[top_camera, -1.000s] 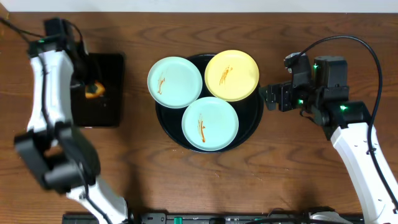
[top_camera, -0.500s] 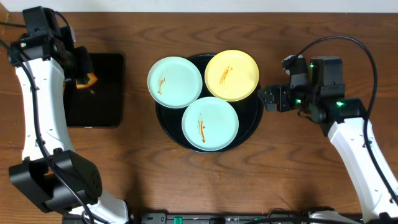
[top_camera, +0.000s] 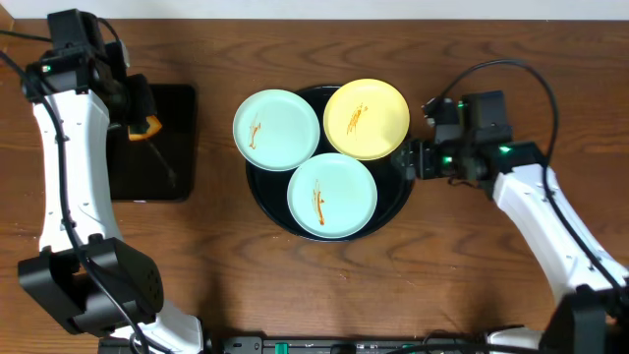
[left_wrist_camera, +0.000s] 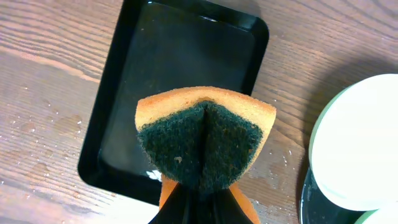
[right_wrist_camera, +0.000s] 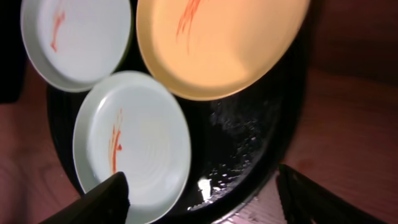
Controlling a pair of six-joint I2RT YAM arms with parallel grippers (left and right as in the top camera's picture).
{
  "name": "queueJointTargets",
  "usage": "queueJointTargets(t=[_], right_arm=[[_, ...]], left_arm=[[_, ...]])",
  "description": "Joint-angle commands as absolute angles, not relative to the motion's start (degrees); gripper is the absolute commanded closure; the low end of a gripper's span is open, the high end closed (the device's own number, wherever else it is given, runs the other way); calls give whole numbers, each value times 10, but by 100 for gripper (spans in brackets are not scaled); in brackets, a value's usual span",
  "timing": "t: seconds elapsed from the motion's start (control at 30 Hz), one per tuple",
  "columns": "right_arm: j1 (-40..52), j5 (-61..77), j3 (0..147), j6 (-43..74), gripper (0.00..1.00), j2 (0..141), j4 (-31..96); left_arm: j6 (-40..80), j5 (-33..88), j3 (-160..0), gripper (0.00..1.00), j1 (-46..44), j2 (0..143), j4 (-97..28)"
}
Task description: Clean dirty plates on tray and stack at the side
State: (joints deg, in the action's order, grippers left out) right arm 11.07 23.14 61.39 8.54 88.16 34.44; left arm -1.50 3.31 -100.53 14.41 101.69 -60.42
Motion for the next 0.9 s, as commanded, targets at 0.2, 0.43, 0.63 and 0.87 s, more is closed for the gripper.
queueJointTargets(t=[0.2,0.43,0.63,0.87], right_arm=[[137,243,621,124,28,917,339],[137,242,621,124,29,919,347],[141,240,621,124,29,919,356],[143,238,621,124,29,919,355]], left_arm=[[-15,34,-1006,93,144,1019,-603],[-14,34,-1006,93,144,1019,-602],[-15,34,-1006,93,144,1019,-602],[-15,34,-1006,93,144,1019,-602]])
